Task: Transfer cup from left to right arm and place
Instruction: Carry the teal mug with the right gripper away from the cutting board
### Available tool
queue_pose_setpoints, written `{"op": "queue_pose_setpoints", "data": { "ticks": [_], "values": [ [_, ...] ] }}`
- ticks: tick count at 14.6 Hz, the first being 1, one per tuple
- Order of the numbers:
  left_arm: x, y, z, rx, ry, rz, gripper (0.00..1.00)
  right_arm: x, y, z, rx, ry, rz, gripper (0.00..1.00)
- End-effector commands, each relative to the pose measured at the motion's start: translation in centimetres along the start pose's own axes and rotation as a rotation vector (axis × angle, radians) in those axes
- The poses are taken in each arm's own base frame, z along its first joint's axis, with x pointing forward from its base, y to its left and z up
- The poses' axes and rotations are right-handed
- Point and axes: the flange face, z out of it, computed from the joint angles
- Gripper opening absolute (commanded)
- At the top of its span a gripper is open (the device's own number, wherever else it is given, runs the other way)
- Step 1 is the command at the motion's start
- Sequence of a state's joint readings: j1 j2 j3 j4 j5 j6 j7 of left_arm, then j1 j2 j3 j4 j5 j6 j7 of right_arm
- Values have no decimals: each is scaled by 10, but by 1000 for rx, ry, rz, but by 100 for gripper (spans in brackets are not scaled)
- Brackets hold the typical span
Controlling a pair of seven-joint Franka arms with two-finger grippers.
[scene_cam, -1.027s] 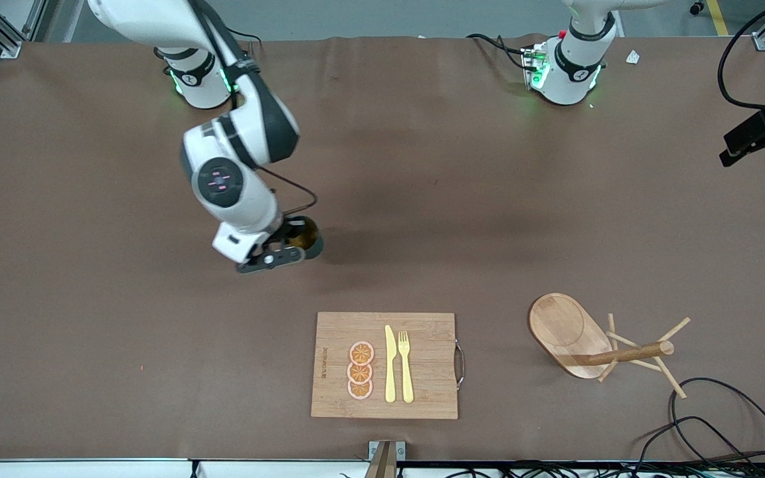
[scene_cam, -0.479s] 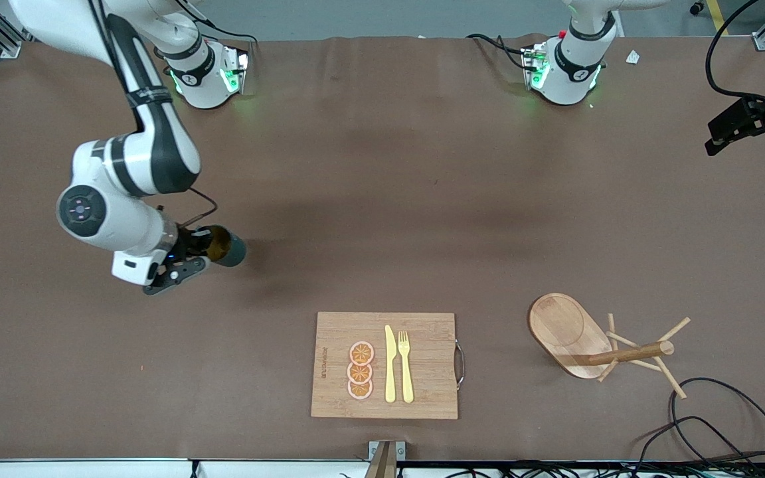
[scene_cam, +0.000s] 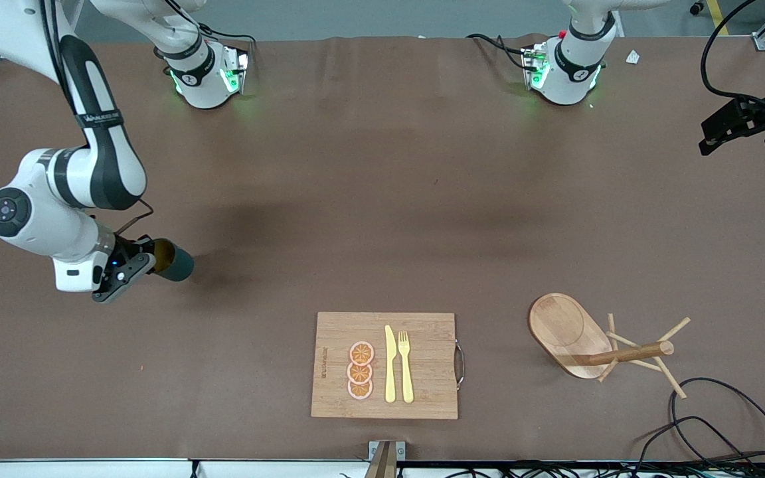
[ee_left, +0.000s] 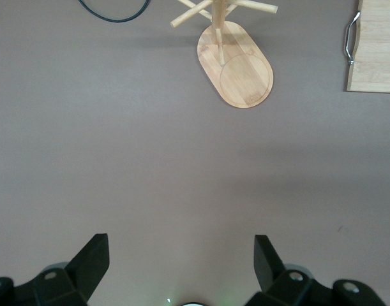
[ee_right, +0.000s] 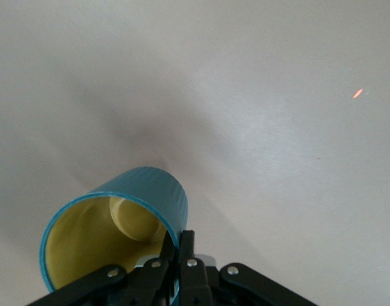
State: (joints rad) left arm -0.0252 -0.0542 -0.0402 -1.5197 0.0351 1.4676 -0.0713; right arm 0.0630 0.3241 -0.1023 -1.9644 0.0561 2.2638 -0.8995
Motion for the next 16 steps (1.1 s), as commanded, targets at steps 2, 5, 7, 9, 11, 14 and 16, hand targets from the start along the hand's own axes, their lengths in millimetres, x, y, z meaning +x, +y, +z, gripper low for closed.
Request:
{"op": "queue_pose_setpoints", "data": {
  "ticks": [2, 5, 7, 9, 11, 14, 16],
  "values": [
    [-9, 3, -4, 24, -8, 28, 100, -13, 11, 22, -6, -4, -100, 1],
    [-9, 5, -4, 24, -6, 31, 100, -19, 18, 36, 0, -11, -128, 1],
    [-9, 5, -4, 24, -6, 32, 100, -25, 23, 43, 5, -16, -142, 1],
    [-9, 5, -4, 24, -6, 32, 100, -30, 28, 44, 3, -15, -158, 1],
    [-9, 4, -5, 24, -5, 31, 100, -31, 29, 49, 10, -19, -171, 1],
    [-9, 4, -5, 24, -5, 31, 100, -33, 32, 51, 3, -16, -166, 7],
    [-9, 3, -6, 22, -3, 29, 100, -33, 35, 48, 1, -13, -149, 74]
  ]
}}
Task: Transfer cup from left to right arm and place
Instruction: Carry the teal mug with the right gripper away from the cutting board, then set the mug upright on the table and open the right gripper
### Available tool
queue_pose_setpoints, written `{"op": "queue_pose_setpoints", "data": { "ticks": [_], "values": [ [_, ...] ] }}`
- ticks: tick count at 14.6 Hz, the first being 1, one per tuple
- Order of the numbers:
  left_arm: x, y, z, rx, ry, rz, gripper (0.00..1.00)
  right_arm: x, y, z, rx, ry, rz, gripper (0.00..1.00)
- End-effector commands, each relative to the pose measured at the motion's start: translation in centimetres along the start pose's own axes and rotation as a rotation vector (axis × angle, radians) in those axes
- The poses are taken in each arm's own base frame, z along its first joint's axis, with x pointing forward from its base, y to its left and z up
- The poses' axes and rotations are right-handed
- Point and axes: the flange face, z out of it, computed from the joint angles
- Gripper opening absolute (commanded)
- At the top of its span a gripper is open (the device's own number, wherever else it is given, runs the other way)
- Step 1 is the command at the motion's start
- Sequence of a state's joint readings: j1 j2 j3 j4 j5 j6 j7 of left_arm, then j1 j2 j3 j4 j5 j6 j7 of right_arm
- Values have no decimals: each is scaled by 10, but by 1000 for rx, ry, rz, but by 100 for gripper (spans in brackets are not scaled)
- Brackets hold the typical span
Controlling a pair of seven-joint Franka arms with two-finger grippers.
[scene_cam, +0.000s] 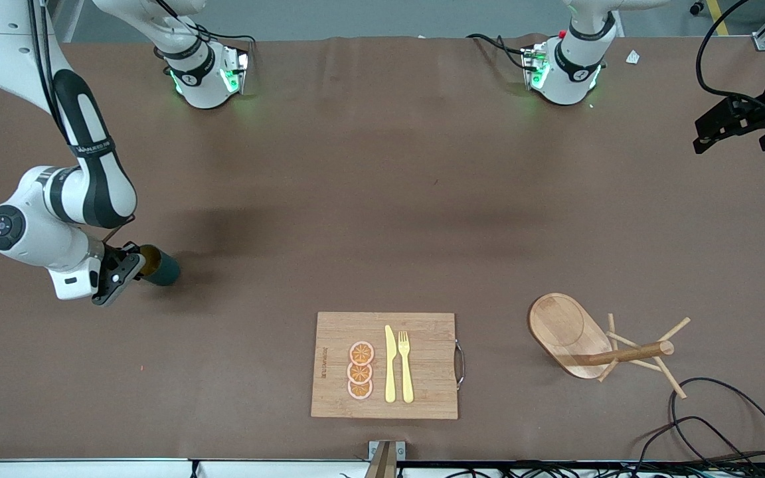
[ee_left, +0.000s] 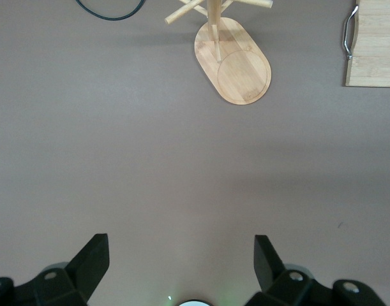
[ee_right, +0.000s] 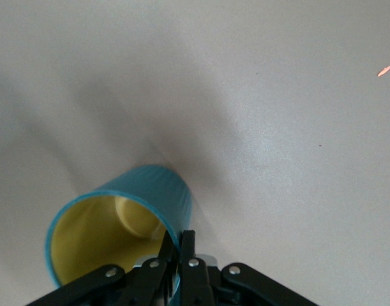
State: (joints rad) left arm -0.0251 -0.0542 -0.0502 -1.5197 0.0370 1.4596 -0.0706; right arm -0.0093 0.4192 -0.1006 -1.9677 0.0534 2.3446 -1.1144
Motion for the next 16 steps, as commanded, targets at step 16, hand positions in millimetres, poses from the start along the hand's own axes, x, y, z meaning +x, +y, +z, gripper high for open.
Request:
{"op": "queue_pose_setpoints", "data": {
  "ticks": [16],
  "values": [
    [-8, 0, -4, 6, -1, 20, 100, -11, -9, -229, 130, -115, 755, 100]
  ]
}}
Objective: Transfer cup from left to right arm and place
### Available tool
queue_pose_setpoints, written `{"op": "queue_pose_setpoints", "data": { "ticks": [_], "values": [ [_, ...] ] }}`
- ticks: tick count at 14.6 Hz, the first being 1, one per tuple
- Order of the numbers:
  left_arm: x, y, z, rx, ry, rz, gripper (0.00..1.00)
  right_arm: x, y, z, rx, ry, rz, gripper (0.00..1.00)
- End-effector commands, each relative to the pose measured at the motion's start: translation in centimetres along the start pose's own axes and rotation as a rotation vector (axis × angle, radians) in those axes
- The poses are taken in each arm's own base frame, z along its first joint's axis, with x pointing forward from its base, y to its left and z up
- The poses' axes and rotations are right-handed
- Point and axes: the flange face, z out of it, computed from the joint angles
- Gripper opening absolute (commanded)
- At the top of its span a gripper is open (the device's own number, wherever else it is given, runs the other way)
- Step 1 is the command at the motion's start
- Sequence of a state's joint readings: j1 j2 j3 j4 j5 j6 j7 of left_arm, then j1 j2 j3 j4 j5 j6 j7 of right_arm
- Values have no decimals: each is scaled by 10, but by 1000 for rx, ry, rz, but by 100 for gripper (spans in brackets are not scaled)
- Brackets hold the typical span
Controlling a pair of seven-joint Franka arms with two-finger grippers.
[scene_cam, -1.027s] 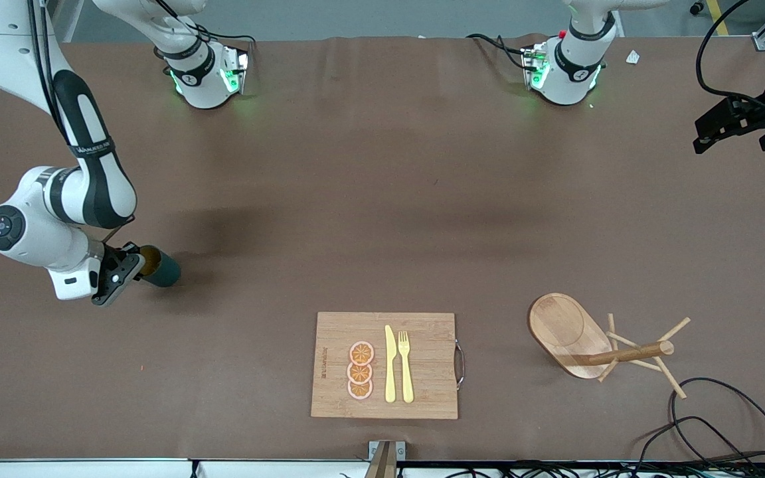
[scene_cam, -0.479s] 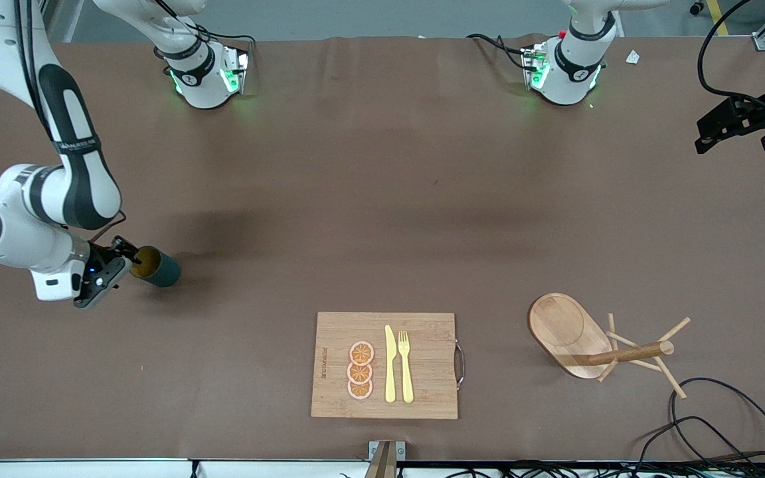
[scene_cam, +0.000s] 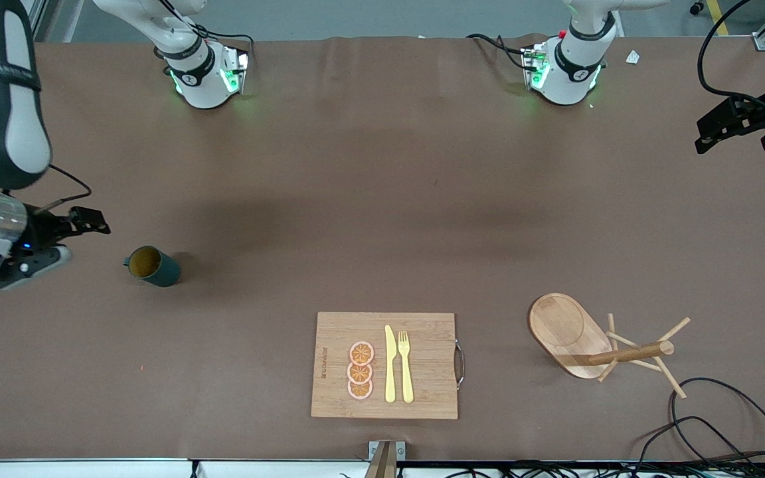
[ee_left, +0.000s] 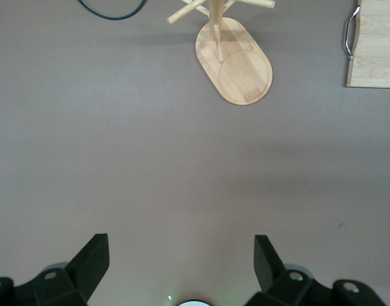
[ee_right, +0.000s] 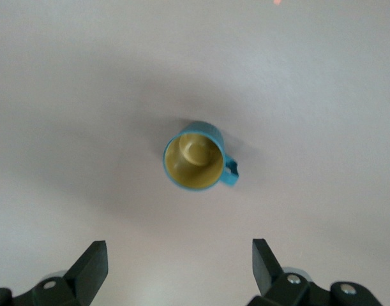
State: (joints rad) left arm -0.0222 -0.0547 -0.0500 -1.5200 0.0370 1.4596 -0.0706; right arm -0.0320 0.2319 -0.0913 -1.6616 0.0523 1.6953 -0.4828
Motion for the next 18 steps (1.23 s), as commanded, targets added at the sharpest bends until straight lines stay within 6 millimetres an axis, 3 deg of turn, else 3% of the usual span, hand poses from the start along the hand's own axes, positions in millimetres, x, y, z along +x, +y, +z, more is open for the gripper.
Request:
{"op": "queue_pose_setpoints", "data": {
  "ticks": [1, 8, 13, 18],
  "values": [
    [-8, 3, -4, 6, -1, 27, 100, -11, -5, -46, -14, -23, 187, 100],
    [-9, 16, -6, 8, 1, 36, 100, -44, -17, -144, -27, -35, 262, 100],
    [-10, 15, -7, 10, 0, 41, 100, -47, -24, -153, -31, -36, 255, 100],
    [-9, 31, -2, 16, -7, 59, 100, -63, -37, -170, -36, -24, 316, 100]
  ]
}}
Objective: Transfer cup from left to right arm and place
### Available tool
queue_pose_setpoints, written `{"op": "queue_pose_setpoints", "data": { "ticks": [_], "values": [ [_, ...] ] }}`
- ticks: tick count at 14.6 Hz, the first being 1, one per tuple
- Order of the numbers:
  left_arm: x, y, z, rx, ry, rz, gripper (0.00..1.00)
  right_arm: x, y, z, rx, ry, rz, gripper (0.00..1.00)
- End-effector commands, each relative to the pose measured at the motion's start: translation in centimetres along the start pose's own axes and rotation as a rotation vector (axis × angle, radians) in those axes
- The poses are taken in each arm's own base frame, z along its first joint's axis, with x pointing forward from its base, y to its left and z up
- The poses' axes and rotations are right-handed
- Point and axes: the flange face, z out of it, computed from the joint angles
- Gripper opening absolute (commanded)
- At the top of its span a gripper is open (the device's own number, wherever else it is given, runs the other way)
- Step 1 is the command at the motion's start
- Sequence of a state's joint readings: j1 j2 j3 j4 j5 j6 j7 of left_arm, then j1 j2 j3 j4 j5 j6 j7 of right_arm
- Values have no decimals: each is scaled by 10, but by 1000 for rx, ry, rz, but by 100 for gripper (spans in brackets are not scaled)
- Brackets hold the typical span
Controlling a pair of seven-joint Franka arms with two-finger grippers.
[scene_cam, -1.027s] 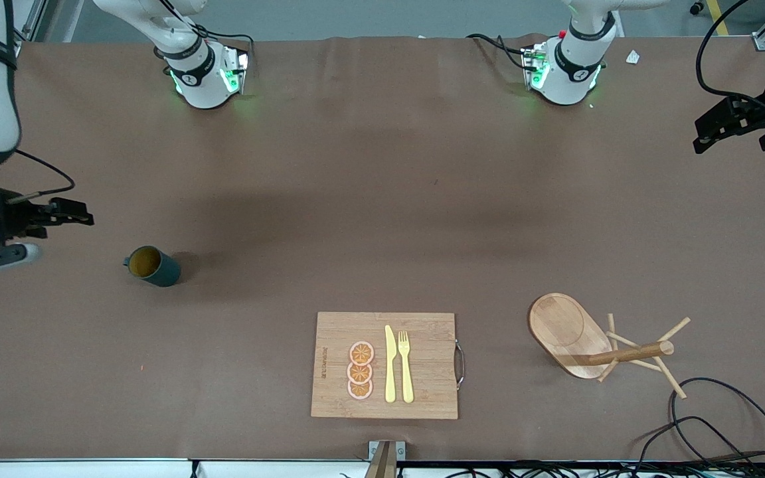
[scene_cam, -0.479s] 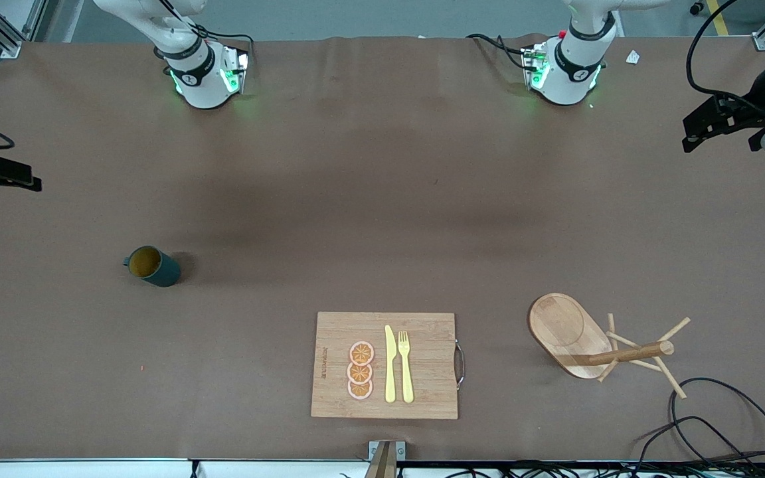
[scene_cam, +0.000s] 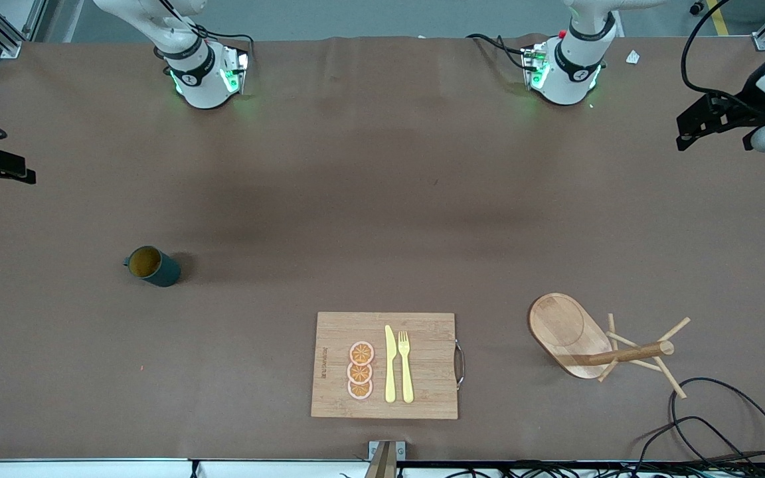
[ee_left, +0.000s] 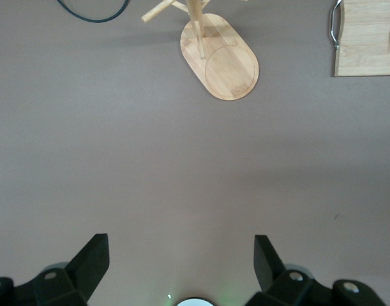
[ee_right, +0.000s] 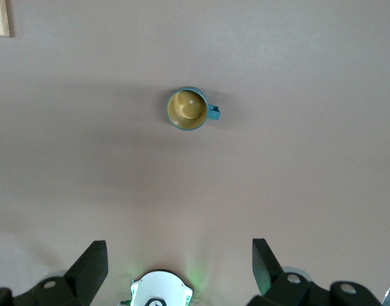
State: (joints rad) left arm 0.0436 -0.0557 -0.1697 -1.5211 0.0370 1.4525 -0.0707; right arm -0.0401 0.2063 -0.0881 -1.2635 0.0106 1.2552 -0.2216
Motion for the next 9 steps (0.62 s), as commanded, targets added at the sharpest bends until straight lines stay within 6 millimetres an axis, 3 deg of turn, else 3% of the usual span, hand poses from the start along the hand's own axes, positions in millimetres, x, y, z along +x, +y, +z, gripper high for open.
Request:
{"op": "queue_pose_setpoints", "data": {
  "ticks": [1, 6, 9],
  "values": [
    [-5, 3, -2, 9, -2, 3, 100, -15, -8, -11, -5, 4, 110, 100],
    [-5, 4, -2, -2, -1, 5, 100, -36, -16, -11, 1, 4, 161, 100],
    [-4, 2, -1, -40, -6, -3, 100, -58, -37, -8, -5, 33, 199, 100]
  ]
}}
